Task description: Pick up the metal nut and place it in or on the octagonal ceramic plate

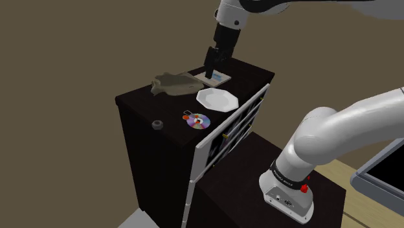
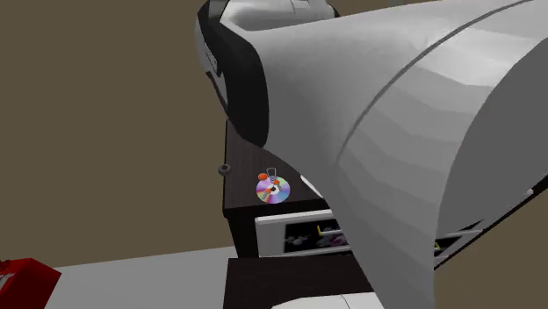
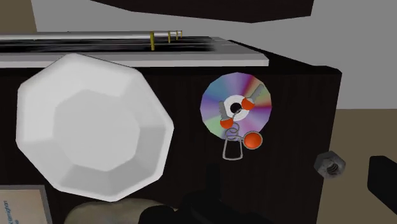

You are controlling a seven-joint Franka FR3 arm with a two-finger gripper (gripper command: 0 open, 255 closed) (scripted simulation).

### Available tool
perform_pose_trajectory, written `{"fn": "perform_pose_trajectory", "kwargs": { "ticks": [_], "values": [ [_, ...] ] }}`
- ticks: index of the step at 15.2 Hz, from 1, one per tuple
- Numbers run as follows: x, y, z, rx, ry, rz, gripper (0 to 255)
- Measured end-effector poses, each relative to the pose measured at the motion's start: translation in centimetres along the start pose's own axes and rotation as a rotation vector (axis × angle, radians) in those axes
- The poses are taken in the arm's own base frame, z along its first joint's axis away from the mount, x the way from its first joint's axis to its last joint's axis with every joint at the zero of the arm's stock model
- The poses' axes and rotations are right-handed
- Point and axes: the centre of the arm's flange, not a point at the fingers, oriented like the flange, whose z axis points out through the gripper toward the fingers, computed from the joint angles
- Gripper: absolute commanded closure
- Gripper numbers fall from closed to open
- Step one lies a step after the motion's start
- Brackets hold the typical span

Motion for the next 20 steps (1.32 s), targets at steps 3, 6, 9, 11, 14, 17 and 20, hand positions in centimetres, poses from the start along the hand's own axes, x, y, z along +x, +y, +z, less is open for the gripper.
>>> {"fn": "perform_pose_trajectory", "kwargs": {
  "ticks": [3,6,9,11,14,17,20],
  "values": [
    [2.1,-2.7,2.7,-0.007,-0.011,0.0,0],
    [4.0,-4.7,5.7,-0.014,-0.024,0.0,0],
    [6.2,-6.7,8.1,-0.021,-0.035,0.0,0],
    [7.5,-8.2,10.5,-0.025,-0.043,0.001,0],
    [9.8,-10.0,13.4,-0.031,-0.055,0.0,0],
    [11.4,-12.4,16.1,-0.038,-0.067,0.0,0],
    [13.7,-14.5,19.3,-0.043,-0.078,0.0,0]
  ]
}}
